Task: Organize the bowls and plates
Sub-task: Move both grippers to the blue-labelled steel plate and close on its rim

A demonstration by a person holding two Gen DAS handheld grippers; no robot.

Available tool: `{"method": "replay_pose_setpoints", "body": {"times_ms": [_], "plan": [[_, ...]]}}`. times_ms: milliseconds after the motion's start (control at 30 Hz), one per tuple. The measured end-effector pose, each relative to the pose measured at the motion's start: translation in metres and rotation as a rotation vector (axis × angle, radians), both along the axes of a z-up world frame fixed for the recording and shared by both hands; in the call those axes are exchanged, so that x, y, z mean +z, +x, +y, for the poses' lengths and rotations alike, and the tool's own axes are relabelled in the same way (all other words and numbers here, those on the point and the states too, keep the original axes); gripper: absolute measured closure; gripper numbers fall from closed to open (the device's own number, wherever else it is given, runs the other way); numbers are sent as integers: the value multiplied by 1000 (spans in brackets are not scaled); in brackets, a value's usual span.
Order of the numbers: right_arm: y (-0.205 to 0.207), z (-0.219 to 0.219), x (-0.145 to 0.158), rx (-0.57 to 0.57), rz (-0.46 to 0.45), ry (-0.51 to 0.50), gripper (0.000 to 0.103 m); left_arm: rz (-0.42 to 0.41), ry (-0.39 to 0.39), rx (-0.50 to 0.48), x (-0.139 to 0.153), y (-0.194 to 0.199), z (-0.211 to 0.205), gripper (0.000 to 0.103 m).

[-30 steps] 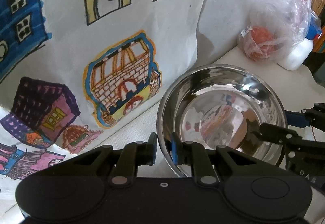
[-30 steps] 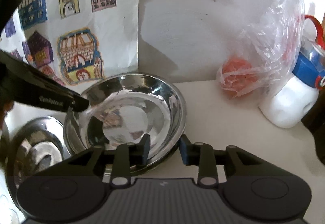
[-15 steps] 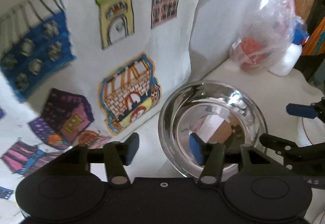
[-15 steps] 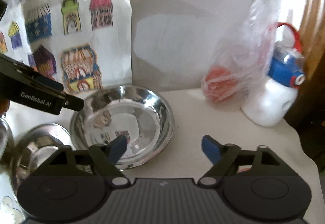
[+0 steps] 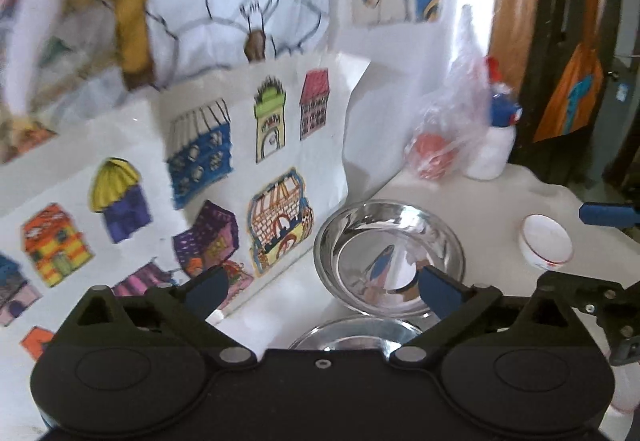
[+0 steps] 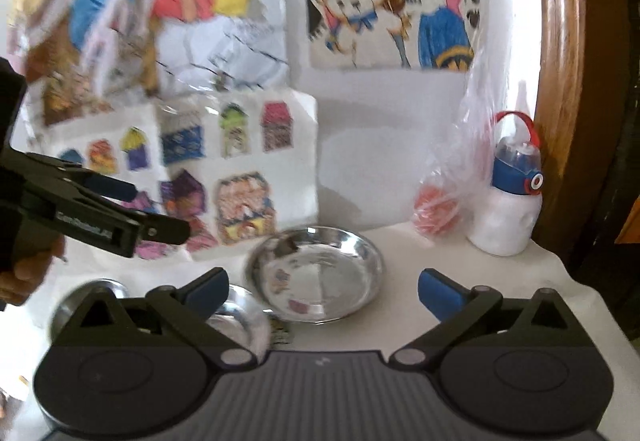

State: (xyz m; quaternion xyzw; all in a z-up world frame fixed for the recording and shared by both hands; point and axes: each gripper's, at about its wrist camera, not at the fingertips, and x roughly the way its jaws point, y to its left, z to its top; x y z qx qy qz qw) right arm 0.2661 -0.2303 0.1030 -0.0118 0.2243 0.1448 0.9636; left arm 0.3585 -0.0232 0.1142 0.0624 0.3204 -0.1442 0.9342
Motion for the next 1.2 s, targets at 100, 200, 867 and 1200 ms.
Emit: {"method": "replay_pose_setpoints", "body": {"times_ms": [100, 200, 867, 1200], "plan": [[-28, 8, 1, -14, -25, 35, 0, -49, 9, -27, 8, -23, 9, 1], [-51, 16, -2, -48, -41, 63, 0, -97, 29, -40, 12, -45, 17, 1], [-48, 39, -104, -184, 213, 291, 0, 21, 183, -200, -44, -16, 30, 1], [-22, 47, -122, -166, 274, 340, 0, 119, 255, -282, -82, 12, 23, 1]]}}
